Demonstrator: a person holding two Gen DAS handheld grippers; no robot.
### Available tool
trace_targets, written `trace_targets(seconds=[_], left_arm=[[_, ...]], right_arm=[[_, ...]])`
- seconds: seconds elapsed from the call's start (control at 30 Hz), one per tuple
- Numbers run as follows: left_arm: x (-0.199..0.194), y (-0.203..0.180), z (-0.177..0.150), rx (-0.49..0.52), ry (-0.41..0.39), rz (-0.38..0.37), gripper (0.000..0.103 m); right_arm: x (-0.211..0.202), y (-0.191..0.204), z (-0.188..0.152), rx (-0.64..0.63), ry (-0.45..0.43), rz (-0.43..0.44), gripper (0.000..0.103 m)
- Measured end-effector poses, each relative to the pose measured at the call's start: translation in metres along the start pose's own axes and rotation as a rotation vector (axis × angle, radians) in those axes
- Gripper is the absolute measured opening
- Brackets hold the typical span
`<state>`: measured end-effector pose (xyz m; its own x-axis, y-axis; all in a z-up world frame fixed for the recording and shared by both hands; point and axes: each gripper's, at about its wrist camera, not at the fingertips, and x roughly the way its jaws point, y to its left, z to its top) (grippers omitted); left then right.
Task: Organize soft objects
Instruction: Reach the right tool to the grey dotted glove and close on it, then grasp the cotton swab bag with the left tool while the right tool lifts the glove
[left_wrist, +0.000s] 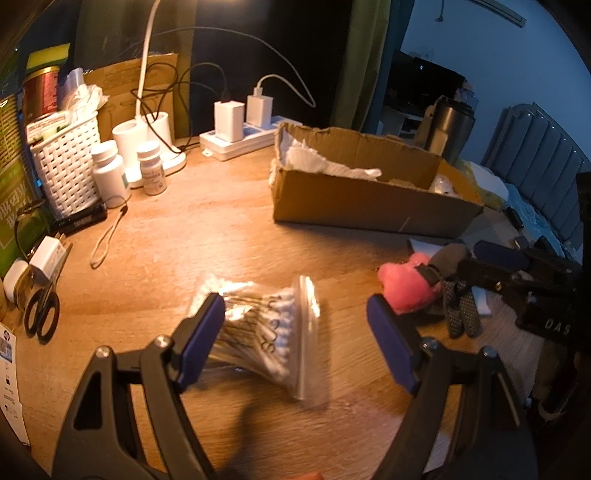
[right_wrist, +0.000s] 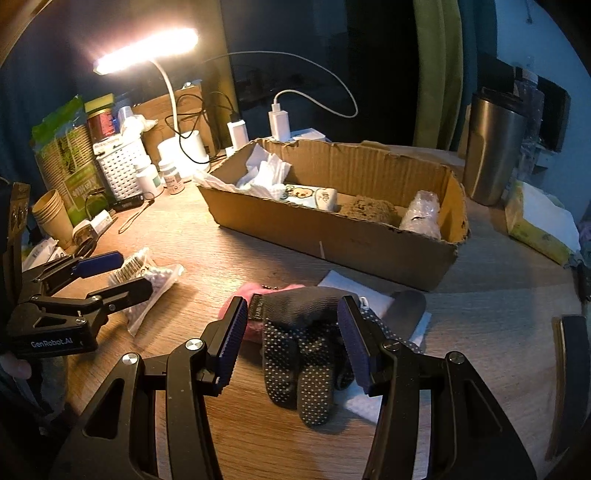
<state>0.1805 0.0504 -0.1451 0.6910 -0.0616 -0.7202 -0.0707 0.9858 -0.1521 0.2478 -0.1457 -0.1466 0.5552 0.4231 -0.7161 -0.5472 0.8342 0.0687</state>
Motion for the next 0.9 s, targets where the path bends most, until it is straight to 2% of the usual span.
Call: trace_targets(seconds=[0.27, 0.53, 0.67, 0.9], left_arm=[[0.007, 0.01, -0.003, -0.01, 0.021, 0.029, 0.08], [0.01, 0.015, 0.0, -0.013, 0.028, 0.078, 0.08], [0.004, 0.016, 0.001, 0.007, 0.005, 0.1, 0.081], [0.027, 0.025, -0.003, -0.008, 0.086, 0.101, 0.081]], right_arm=[[0.001, -0.017, -0.005, 0.034, 0.013, -0.053, 0.054], [0.009, -0.029, -0.009, 0.063, 0.038, -0.064, 0.056], [0.014, -0.033, -0.01, 0.076, 0.042, -0.055, 0.058], [0.019, -0.035, -0.012, 0.092, 0.055, -0.045, 0.058]])
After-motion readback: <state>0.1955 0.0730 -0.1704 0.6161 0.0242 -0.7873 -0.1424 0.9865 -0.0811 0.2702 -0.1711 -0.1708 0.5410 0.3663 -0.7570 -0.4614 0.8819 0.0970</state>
